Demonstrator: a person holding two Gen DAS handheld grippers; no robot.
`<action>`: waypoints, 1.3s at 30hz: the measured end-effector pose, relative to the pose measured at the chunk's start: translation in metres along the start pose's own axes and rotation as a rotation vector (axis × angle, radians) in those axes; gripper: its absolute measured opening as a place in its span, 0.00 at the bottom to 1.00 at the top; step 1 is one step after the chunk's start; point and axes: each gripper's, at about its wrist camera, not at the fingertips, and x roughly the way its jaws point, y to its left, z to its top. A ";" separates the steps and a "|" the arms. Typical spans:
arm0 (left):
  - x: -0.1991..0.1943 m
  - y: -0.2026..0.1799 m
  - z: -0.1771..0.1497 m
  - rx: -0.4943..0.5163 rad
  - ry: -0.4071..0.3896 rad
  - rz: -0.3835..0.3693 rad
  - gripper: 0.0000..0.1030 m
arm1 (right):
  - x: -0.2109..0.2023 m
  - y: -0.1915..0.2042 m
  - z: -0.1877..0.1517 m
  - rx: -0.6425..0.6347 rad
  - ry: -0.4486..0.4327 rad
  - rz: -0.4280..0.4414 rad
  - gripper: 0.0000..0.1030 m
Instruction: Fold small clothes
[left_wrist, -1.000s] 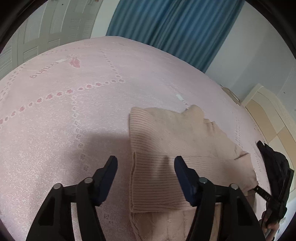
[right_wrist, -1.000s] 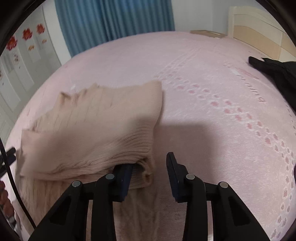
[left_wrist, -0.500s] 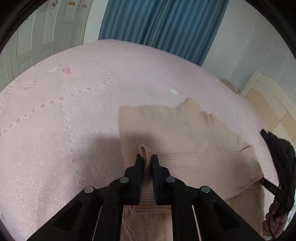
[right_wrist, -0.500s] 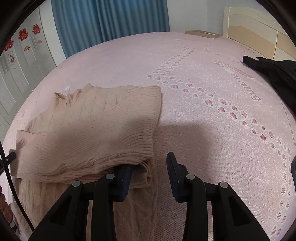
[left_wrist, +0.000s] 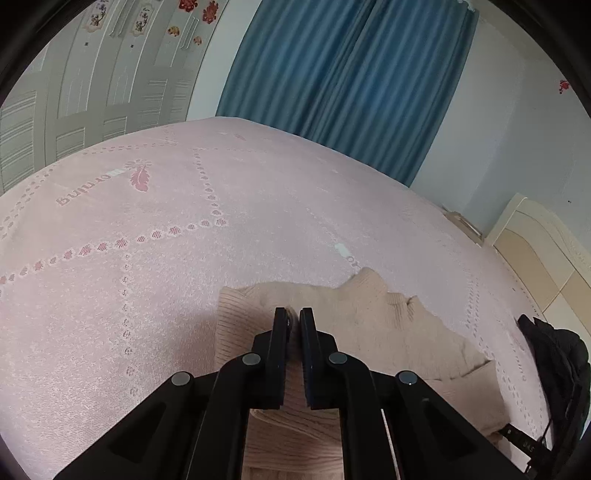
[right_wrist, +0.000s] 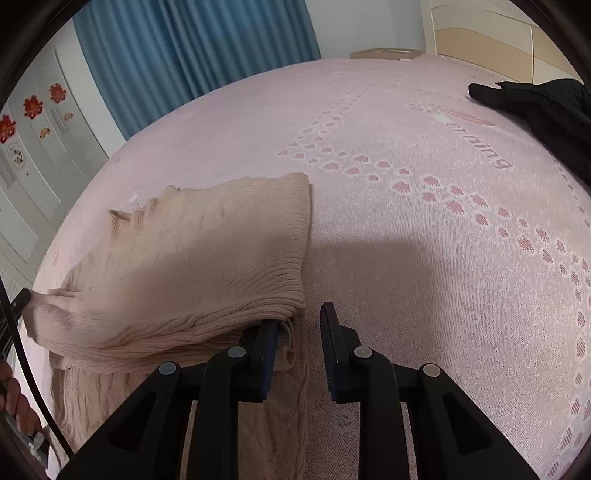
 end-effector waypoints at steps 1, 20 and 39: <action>0.003 -0.001 -0.001 0.006 0.009 0.014 0.07 | 0.000 0.001 0.000 -0.011 0.006 0.001 0.22; 0.034 0.017 -0.017 -0.010 0.211 0.059 0.23 | -0.010 0.010 0.008 -0.075 -0.022 0.139 0.47; 0.038 0.017 -0.018 -0.030 0.190 0.066 0.12 | 0.003 0.011 0.005 -0.109 -0.031 -0.016 0.35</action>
